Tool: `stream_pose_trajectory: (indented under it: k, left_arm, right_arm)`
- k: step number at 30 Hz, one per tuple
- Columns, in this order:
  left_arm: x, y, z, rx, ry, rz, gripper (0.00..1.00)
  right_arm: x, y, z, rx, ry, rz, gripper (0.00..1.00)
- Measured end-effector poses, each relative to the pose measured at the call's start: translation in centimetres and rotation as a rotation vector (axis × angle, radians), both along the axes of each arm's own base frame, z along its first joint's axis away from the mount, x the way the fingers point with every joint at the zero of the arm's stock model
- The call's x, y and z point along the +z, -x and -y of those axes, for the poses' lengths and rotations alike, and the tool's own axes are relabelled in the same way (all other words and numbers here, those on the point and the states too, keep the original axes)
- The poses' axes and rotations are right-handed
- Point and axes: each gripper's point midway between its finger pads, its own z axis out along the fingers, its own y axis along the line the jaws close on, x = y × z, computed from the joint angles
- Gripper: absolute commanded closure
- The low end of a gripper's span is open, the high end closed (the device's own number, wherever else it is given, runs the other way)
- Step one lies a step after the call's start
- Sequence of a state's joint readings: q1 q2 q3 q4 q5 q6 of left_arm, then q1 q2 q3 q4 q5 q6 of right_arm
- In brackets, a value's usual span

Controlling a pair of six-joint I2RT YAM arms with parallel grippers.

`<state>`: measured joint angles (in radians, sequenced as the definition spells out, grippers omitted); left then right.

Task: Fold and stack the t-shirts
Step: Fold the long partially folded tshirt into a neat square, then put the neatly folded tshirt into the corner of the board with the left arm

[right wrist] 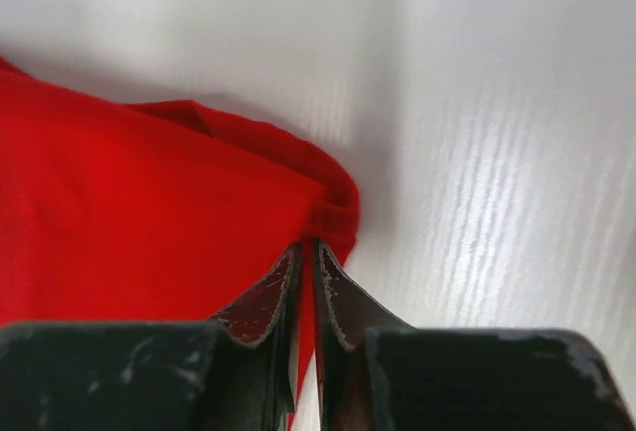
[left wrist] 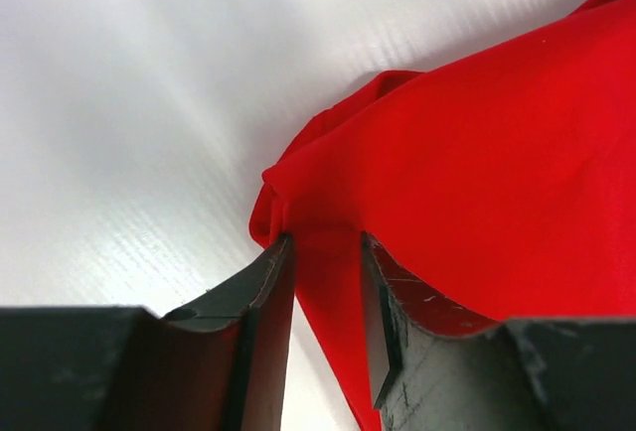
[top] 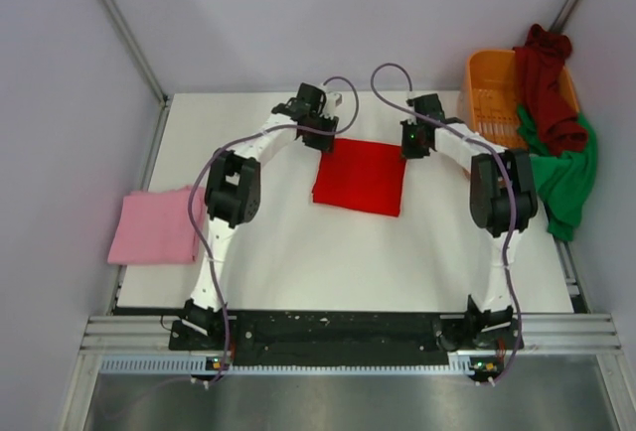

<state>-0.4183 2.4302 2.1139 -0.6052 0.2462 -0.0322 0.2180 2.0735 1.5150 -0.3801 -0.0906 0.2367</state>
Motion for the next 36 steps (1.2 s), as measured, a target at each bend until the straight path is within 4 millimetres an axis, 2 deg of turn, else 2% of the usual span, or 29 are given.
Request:
stream_pose_trajectory:
  k: [5, 7, 9, 11, 14, 17, 20, 23, 32, 34, 35, 36]
  left_arm:
    - [1.6, -0.4, -1.8, 0.066, 0.004, 0.004, 0.52]
    - [2.9, 0.3, -2.5, 0.098, 0.019, -0.008, 0.51]
    - [4.2, 1.4, -2.8, 0.121, 0.057, -0.024, 0.5]
    - [5.1, 2.9, -2.7, 0.132, 0.102, -0.051, 0.5]
    - [5.0, 4.4, -2.1, 0.14, 0.151, -0.101, 0.49]
    - [3.4, 5.0, -1.7, 0.159, 0.168, -0.158, 0.48]
    - [1.0, 5.4, -1.8, 0.2, 0.168, -0.22, 0.46]
    - [-1.0, 6.4, -2.3, 0.236, 0.172, -0.281, 0.42]
    - [-0.6, 6.1, -1.3, 0.247, 0.276, -0.286, 0.42]
    - [-0.6, 6.1, -0.8, 0.235, 0.3, -0.297, 0.46]
    - [-0.6, 6.1, -0.5, 0.231, 0.306, -0.301, 0.51]
    - [-0.6, 6.1, -0.3, 0.229, 0.311, -0.305, 0.63]
  right_arm:
    - [1.2, -0.7, 1.7, -0.032, 0.043, 0.018, 0.57]
    - [1.6, -0.2, 2.1, -0.035, 0.056, 0.019, 0.46]
    - [2.0, 1.0, 2.3, -0.033, 0.056, 0.012, 0.41]
    - [2.4, 2.6, 2.3, -0.024, 0.041, -0.001, 0.41]
    - [2.5, 4.3, 1.6, -0.012, -0.007, -0.023, 0.41]
    - [1.8, 5.4, 1.0, -0.01, -0.054, -0.058, 0.41]
    - [1.1, 6.2, 0.4, -0.012, -0.094, -0.09, 0.42]
    - [0.8, 6.2, -0.4, -0.012, -0.136, -0.103, 0.43]
    - [-0.5, 5.9, -2.0, -0.011, -0.231, -0.136, 0.43]
    - [-0.5, 5.8, -2.1, -0.011, -0.242, -0.134, 0.43]
    - [-0.5, 5.8, -2.2, -0.011, -0.245, -0.136, 0.43]
    - [-0.5, 5.8, -2.2, -0.013, -0.249, -0.137, 0.43]
